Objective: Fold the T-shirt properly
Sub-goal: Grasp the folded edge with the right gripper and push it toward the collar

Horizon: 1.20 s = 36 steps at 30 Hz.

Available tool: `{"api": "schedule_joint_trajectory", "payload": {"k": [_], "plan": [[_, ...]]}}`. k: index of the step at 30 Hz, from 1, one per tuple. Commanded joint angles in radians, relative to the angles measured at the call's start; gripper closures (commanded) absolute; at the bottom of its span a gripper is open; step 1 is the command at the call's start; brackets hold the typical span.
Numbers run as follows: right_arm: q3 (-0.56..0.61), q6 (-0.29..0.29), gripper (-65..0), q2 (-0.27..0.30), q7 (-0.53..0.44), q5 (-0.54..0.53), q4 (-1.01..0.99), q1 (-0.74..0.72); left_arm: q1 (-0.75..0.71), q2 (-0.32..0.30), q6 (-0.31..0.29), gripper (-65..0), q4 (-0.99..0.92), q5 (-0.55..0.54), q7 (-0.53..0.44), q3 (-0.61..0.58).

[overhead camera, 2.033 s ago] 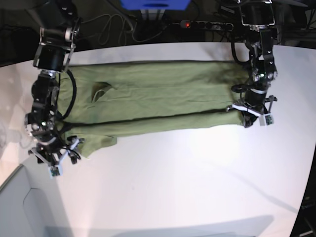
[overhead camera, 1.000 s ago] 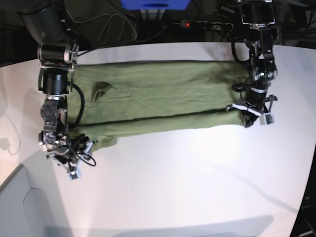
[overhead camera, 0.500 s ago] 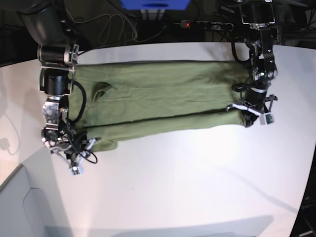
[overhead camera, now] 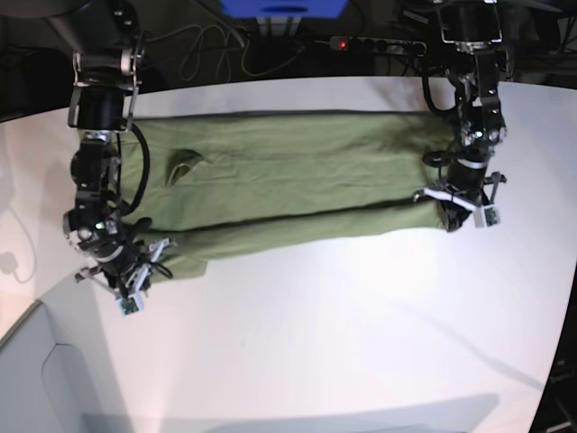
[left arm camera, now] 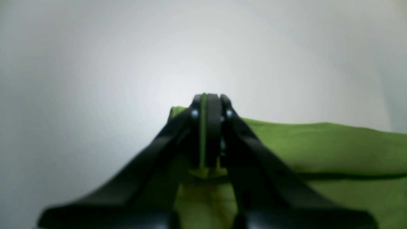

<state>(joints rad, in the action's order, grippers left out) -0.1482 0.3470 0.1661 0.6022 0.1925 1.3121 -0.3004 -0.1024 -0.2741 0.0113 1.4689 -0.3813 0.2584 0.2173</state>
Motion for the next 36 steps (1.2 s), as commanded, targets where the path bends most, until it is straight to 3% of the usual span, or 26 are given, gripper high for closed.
{"api": "schedule_joint_trajectory", "payload": {"k": [1,12,20,36], "plan": [[-0.003,0.014,0.0,0.010,-0.017,-0.006,0.044,-0.006,0.010,-0.012,-0.003,0.0,0.020,-0.002,-0.029,0.004],[-0.006,0.014,0.0,0.022,-0.017,-0.006,0.246,0.151,0.010,-0.012,-0.004,0.0,0.020,-0.002,-0.031,0.006],[-0.006,0.014,0.0,0.025,-0.017,-0.006,0.384,0.278,-0.004,0.008,-0.010,0.0,0.034,-0.002,-0.024,0.078],[-0.006,0.014,0.0,0.025,-0.024,-0.006,0.403,0.413,-0.006,0.006,-0.010,0.0,0.034,-0.002,-0.023,0.081]]}}
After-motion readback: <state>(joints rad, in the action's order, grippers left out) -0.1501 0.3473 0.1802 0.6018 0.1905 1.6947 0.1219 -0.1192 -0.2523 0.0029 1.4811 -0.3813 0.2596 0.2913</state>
